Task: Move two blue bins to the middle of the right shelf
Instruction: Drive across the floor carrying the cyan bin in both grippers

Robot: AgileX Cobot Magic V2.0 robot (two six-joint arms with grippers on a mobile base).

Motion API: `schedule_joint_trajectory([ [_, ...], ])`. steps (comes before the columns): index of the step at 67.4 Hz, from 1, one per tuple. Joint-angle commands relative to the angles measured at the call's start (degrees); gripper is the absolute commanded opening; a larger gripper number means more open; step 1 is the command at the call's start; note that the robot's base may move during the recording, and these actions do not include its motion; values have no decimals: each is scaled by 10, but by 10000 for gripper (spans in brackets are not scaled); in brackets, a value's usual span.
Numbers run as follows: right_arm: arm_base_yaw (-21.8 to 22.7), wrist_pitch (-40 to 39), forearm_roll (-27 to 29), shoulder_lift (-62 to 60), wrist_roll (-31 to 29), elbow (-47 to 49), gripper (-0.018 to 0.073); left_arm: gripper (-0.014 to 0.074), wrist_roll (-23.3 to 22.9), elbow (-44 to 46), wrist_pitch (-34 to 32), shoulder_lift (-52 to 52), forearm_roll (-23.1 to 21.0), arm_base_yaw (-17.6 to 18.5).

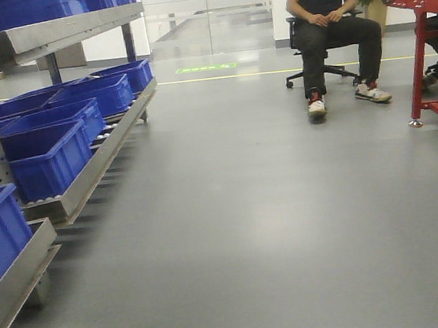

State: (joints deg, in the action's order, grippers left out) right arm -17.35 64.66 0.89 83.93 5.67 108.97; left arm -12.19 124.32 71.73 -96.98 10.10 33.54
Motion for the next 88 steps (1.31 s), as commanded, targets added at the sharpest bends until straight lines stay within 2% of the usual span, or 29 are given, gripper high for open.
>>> schedule_joint_trajectory([
  [1,2,-35,-6,-5,-6,5,-151,-111,9,8,-18,11,-17,4],
  [88,2,-35,-6,-5,-6,5,-151,-111,9,8,-18,11,-17,4],
])
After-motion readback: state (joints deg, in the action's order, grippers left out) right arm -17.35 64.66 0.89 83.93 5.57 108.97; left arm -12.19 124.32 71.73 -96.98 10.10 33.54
